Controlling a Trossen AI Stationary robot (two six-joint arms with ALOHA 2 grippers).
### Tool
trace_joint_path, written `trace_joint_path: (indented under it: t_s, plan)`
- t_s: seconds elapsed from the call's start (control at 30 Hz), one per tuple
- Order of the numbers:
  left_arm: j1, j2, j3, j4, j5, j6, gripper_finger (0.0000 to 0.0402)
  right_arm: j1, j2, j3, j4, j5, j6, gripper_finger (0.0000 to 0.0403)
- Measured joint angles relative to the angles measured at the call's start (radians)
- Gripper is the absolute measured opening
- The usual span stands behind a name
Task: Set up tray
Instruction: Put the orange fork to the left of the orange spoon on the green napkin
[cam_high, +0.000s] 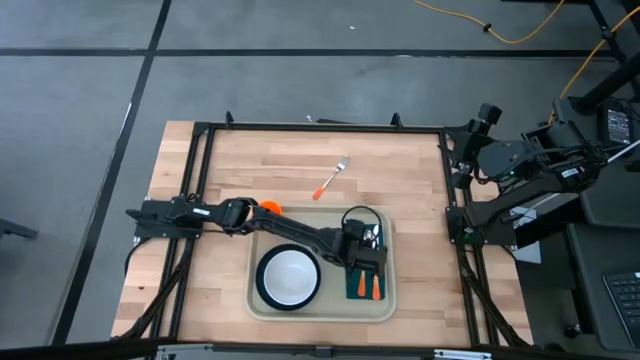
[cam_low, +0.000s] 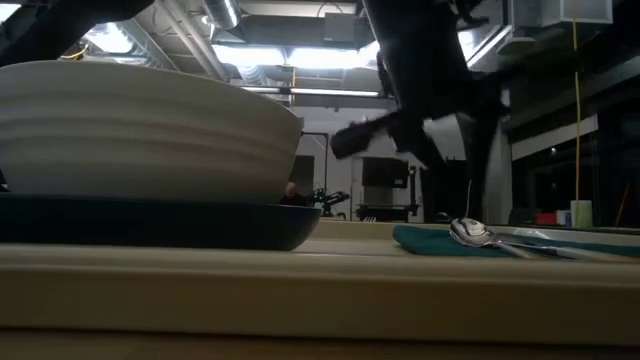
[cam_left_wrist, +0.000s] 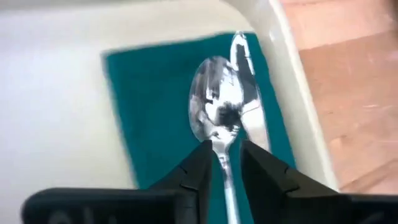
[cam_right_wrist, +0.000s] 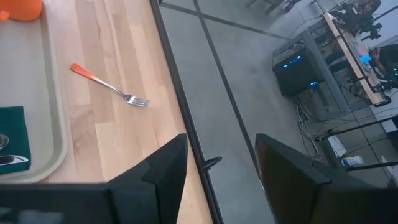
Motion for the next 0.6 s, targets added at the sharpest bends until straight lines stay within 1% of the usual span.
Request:
trace_joint_path:
  t_s: [0.13,0.23,0.37,0.5,0.6]
  plan:
    - [0.006,-0.036,0.0,-0.041,-0.016,0.094,0.004,0.0,0.0,0.0,0.0,0.0,0.0,0.0193]
    - [0.017,-0.071,0.0,-0.038,-0.015,0.21,0.0008,0.0,0.0,0.0,0.0,0.001,0.0,0.0193]
    - [0.032,-0.139,0.0,-0.031,-0.018,0.344,0.0004,0.0,-0.002,0.0,0.001,0.001,0.041,0.0193]
    - [0.05,-0.218,0.0,-0.034,-0.045,0.417,0.0001,0.0,-0.002,0.0,0.001,0.001,0.083,0.0193]
    - [0.058,-0.29,0.0,-0.027,-0.062,0.528,0.0001,0.0,-0.002,0.0,0.001,0.001,0.126,0.0193]
